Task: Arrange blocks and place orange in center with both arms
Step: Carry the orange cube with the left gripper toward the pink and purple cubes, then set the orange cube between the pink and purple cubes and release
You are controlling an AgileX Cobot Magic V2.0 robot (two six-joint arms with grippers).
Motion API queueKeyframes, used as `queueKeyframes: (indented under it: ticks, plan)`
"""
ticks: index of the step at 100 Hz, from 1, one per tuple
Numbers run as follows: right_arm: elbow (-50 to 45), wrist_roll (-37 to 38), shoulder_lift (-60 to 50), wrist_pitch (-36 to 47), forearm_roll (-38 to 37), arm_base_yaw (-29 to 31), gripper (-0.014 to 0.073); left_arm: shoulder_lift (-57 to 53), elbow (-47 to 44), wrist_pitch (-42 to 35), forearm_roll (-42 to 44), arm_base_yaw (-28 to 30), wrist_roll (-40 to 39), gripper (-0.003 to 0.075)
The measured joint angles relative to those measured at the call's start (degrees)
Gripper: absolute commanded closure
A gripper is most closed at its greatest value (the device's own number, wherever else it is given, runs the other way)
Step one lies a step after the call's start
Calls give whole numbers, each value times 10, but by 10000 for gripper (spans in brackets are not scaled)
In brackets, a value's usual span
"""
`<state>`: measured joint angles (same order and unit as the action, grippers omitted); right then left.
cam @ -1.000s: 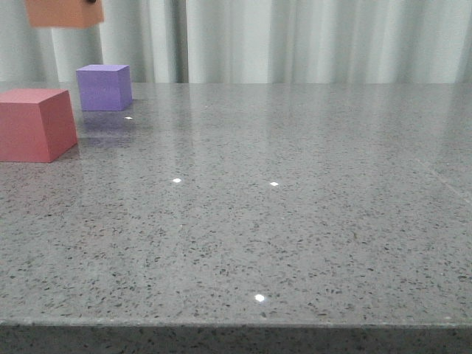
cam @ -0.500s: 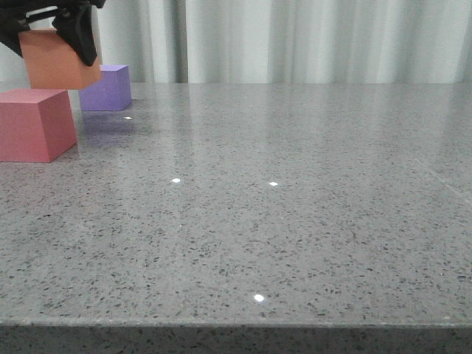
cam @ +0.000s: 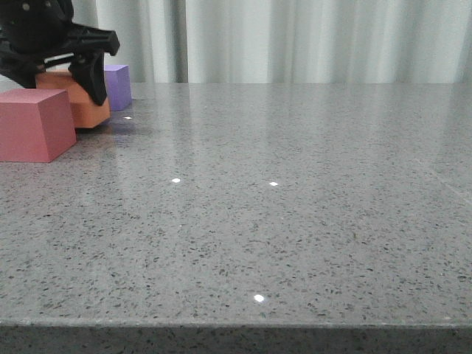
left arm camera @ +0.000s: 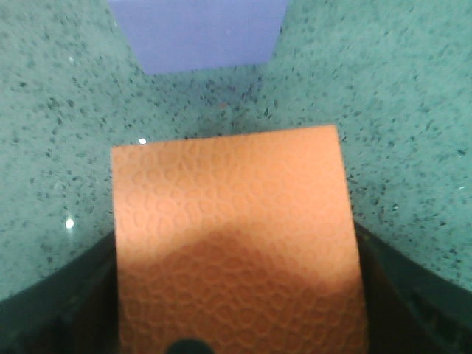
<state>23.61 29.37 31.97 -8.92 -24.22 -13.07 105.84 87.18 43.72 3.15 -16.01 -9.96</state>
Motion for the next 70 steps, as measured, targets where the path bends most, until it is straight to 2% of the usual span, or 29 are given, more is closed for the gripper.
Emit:
queueKeyframes:
  ticks: [18, 35, 40, 70]
  plan:
    - [0, 0, 0, 0, 0, 0, 660, 6, 0, -1, 0, 0, 0, 265]
    - [0, 0, 0, 0, 0, 0, 660, 7, 0, -1, 0, 0, 1, 69]
    - [0, 0, 0, 0, 0, 0, 660, 7, 0, -1, 0, 0, 1, 40]
    - [0, 0, 0, 0, 0, 0, 660, -19, 0, -17, 0, 0, 1, 40]
